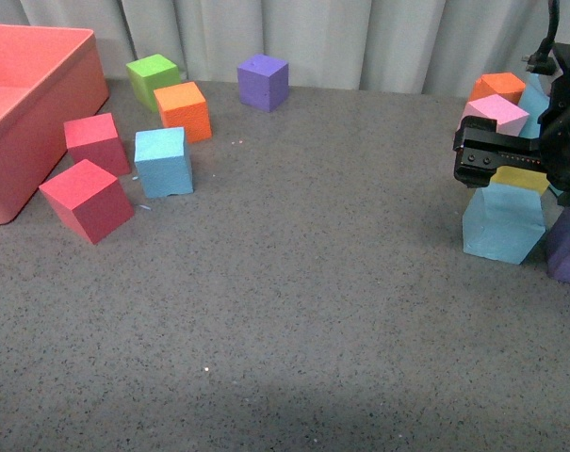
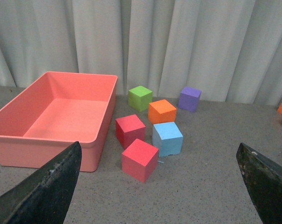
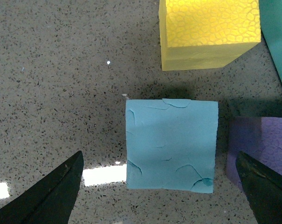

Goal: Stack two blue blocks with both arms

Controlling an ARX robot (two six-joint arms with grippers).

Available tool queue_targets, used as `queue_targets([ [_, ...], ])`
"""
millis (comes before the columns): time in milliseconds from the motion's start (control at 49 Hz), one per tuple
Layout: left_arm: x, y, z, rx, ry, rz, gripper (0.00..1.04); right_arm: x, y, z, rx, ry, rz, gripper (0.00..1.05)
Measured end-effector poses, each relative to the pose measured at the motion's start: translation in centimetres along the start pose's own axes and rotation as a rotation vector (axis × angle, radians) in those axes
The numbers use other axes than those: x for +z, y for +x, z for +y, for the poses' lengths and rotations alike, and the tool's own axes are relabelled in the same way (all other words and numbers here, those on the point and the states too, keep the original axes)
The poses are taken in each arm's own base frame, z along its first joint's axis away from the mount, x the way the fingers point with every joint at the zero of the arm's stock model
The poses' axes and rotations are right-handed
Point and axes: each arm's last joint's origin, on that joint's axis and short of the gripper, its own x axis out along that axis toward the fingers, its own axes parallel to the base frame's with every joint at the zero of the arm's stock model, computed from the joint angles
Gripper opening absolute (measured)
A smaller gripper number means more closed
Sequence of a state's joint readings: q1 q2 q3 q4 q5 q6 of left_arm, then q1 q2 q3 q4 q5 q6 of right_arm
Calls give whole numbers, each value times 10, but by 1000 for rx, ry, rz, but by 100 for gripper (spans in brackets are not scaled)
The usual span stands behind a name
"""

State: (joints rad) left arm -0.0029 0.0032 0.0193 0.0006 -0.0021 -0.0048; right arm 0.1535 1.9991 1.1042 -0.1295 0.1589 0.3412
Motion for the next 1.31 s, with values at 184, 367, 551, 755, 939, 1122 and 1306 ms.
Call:
queue_targets([
  [184,0,0,0,0,0,0,98,-4,13,4,-31,-8,45,95],
  [367,0,0,0,0,0,0,98,-10,31,7,-66,-23,81,95],
  [551,0,0,0,0,0,0,98,-14,47,9,-85,-23,131,81],
  [755,0,0,0,0,0,0,98,-14,49,9,-95,-22,137,51],
  [939,0,0,0,0,0,0,98,-13,44,19,-60,-47,112,46],
  [1122,0,0,0,0,0,0,98,-10,33,49,22,-110,99,44],
  [1306,0,0,0,0,0,0,98,-5,32,92,112,-186,86,43],
])
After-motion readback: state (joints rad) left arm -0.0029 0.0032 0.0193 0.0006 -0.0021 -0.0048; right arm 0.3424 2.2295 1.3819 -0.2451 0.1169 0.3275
